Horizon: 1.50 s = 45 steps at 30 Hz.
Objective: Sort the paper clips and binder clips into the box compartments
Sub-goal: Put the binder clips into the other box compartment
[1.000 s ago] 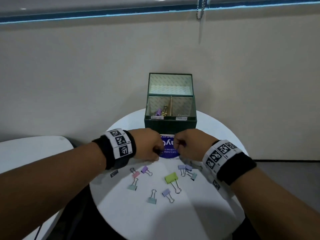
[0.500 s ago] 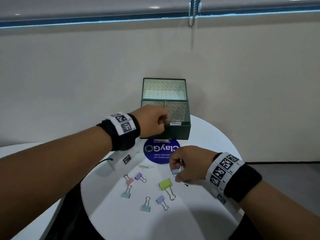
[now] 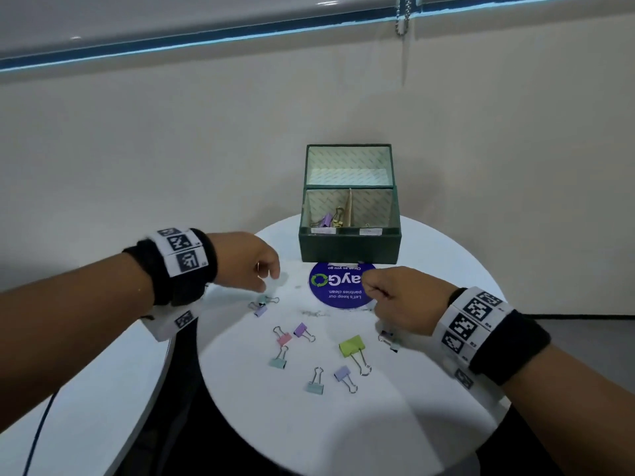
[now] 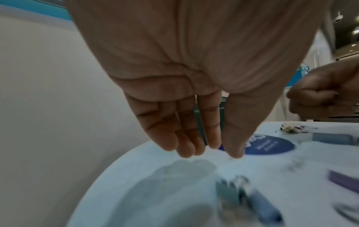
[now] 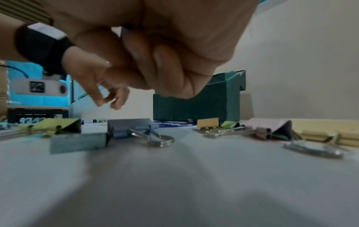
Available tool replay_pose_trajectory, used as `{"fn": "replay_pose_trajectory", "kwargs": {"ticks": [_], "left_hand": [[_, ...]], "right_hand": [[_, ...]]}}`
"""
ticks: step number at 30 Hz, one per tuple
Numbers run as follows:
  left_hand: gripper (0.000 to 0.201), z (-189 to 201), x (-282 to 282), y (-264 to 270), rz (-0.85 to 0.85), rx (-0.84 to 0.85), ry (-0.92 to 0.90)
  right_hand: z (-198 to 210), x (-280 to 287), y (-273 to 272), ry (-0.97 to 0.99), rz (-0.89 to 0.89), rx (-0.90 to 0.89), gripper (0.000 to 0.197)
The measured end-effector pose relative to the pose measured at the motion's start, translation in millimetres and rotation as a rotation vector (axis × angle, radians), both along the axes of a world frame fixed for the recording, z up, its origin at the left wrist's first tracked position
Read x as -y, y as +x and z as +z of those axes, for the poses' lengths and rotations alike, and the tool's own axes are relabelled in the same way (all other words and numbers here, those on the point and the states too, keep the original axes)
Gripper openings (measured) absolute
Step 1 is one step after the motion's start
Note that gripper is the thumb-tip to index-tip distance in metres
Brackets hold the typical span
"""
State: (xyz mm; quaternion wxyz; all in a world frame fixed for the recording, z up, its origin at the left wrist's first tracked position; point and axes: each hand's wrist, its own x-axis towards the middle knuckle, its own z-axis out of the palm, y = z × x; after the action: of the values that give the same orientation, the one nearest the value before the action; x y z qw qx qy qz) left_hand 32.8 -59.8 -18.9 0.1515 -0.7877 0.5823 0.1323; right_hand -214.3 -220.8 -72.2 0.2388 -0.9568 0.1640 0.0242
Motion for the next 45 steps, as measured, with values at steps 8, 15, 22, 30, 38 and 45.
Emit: {"fn": "replay_pose_trajectory", "kwargs": {"ticks": [8,15,22,30,38,45], "left_hand": [[0.040,-33.4,-37.5,-4.1,0.135,0.003,-0.069],[0.016,-41.5,-38.5,-14.0,0.095,-0.011,-0.161],[0.005,-41.7,-42.5,-11.4,0.095,-0.096,-0.245],[0.017,-50.0,-41.7,-13.2,0.061,-0.078,-0.250],[0.030,-49.6,-39.2,-14.7,0.118,-0.027,-0.371],[0.013,-3.9,5.1,-4.9,0.234,-0.214,-0.822]], "right_hand": [[2.6,-10.4,-16.2,-0.174,-0.012,-0.113,0.020],[0.4,-9.6,-25.2,-0.245,-0.085,-0.224,0.042],[4.7,-6.2,-26.5,-0.152,-0.041,-0.145,0.032],[51.0,30.7,51.4,-0.048,-0.159,0.165,0.026],[64.1,43.1,120.8,-0.160,-0.209,0.142,0.051],[38.3,37.5,56.0,-0.171,-0.163,0.324,0.016]]}}
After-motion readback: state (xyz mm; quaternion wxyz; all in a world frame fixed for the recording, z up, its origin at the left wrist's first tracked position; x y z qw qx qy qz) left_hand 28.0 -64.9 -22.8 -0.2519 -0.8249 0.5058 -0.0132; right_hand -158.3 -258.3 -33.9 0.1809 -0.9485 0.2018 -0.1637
